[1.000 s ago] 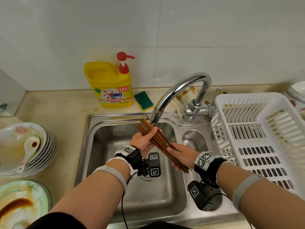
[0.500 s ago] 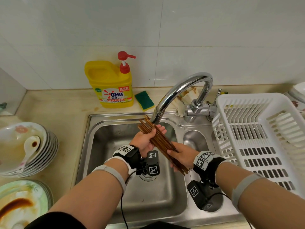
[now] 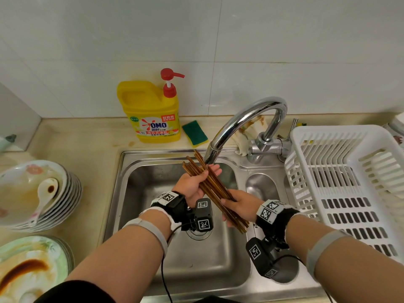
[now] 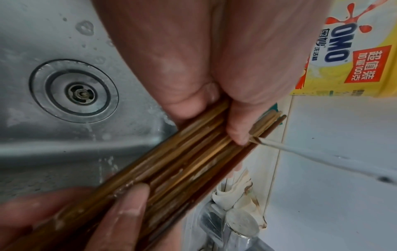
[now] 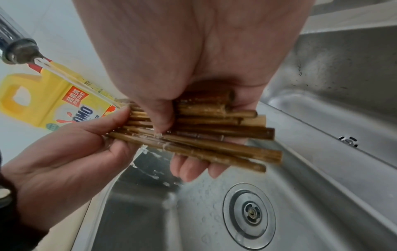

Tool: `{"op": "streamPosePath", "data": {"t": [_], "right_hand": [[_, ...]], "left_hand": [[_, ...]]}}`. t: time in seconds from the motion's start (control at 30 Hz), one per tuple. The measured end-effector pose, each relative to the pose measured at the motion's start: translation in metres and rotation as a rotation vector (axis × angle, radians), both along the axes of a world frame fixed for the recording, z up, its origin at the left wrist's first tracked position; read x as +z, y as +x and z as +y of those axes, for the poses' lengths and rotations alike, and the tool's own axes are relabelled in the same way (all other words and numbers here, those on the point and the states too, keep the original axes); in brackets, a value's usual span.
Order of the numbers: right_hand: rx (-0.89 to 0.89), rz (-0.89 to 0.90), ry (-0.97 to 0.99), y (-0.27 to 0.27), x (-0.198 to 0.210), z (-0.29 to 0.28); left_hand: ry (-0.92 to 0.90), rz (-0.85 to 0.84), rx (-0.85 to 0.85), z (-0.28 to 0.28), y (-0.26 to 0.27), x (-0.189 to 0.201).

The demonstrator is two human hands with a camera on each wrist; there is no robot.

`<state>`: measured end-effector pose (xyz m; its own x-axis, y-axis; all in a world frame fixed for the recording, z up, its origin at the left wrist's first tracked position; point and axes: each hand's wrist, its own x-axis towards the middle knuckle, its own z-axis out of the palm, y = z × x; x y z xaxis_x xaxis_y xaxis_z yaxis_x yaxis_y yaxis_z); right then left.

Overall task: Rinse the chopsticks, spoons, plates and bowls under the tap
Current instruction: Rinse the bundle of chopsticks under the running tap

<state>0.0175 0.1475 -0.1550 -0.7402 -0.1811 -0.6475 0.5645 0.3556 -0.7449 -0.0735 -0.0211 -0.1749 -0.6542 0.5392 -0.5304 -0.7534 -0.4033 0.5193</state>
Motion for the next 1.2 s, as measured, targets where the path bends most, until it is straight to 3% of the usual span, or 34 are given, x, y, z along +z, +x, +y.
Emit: {"op": "streamPosePath", "data": {"t": [0.3,0.6,0.83,1.2], "right_hand": [[0.023,0.011,0.003,-0.007,0.0,-0.008],[-0.094,-0.118,-0.05,0.001,-0.002,0.008],[-0.242,0.043,-0.024,-0.008,-0.007,0.004],[-0.106,0.103,0.015,-0.025,-0.003,-0.002]], "left_hand": [[0.013,0.02,-0.082,-0.001,0.007,-0.001],[-0.125,0.029,0.092,-0.006,-0.004,0.004],[-0.124,0.041,0.143,-0.006,-0.01,0.006],[-0.076,0.042,0.1,-0.03,-0.005,0.019]]}}
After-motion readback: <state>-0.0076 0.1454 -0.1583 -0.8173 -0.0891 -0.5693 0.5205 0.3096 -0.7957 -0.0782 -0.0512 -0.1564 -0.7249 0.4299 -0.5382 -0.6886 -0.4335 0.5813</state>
